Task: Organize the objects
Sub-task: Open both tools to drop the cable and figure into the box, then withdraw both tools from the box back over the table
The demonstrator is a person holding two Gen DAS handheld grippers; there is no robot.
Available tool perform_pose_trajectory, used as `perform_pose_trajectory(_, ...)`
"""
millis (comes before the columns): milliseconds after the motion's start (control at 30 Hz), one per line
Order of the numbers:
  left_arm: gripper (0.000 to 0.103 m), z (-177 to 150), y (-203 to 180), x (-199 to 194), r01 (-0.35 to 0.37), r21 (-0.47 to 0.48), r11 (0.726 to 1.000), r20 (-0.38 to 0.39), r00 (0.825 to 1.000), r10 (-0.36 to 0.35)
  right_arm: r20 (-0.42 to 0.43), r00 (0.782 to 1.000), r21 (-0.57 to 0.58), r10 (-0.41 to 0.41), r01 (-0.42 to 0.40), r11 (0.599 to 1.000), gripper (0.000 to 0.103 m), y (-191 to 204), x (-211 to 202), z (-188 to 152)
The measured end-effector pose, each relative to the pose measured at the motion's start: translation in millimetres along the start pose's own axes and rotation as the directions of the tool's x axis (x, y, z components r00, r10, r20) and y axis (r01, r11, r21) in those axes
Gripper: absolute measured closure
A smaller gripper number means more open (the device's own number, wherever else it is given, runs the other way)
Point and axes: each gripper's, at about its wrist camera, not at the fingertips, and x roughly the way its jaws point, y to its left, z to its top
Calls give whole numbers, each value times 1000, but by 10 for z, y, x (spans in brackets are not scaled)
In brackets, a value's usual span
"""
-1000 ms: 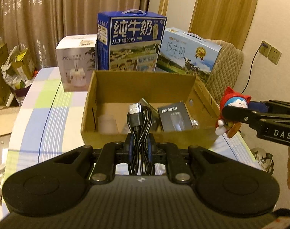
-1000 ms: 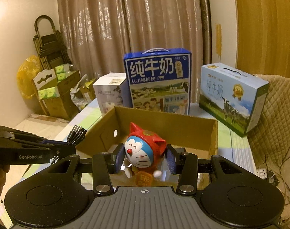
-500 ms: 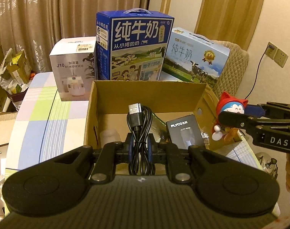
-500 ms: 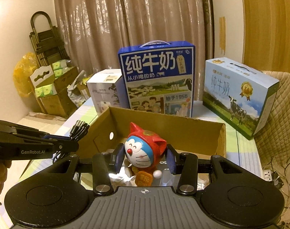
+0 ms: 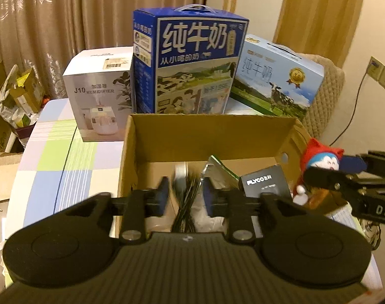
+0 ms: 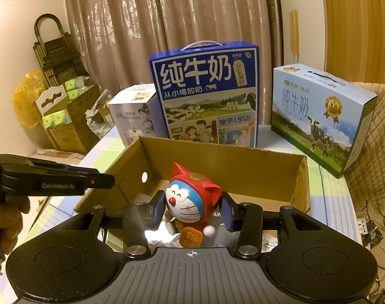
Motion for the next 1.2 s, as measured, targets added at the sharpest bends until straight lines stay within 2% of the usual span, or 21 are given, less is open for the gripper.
perform_pose_trajectory(300, 75, -118, 173, -128, -1, -63, 998, 16, 1000, 2, -9, 1000, 21, 5, -5, 1000, 60, -21, 54, -29)
perform_pose_trajectory(433, 73, -197, 193, -211, 3, -75, 997, 22, 1000, -2, 42, 998, 24, 42, -43, 999, 60, -12, 39, 23)
perform_pose_trajectory(467, 71, -211, 193, -229, 5, -77, 997, 23, 1000, -3, 63, 997, 29, 51, -53, 998, 58, -9, 16, 40)
perform_pose_trajectory(533, 67, -251, 194, -274, 6, -81, 997, 25, 1000, -4, 93, 995, 55, 45, -51, 997, 42, -24, -41, 82)
perform_pose_trajectory(667, 57, -345, 187, -369, 1, -83, 997, 32, 999, 1, 128, 991, 79, 33, -43, 996, 40, -35, -213, 80)
perform_pose_trajectory(833, 46, -519, 153, -579, -13, -87, 996, 47, 999, 17, 126, 992, 118, 15, -30, 993, 40, -10, -471, -133)
perform_pose_trajectory(933, 42, -666, 134, -726, -18, -105, 994, 49, 999, 23, 109, 994, 160, 10, -28, 987, 40, 29, -654, -345)
perform_pose_trajectory(1067, 33, -897, 90, -950, -23, -126, 992, 49, 998, 29, 85, 996, 204, -3, -14, 979, 40, 134, -907, -673)
perform_pose_trajectory(1200, 29, -1157, 66, -1181, -46, -141, 989, 45, 998, 53, 58, 998, 227, -6, -7, 974, 40, 239, -1153, -990)
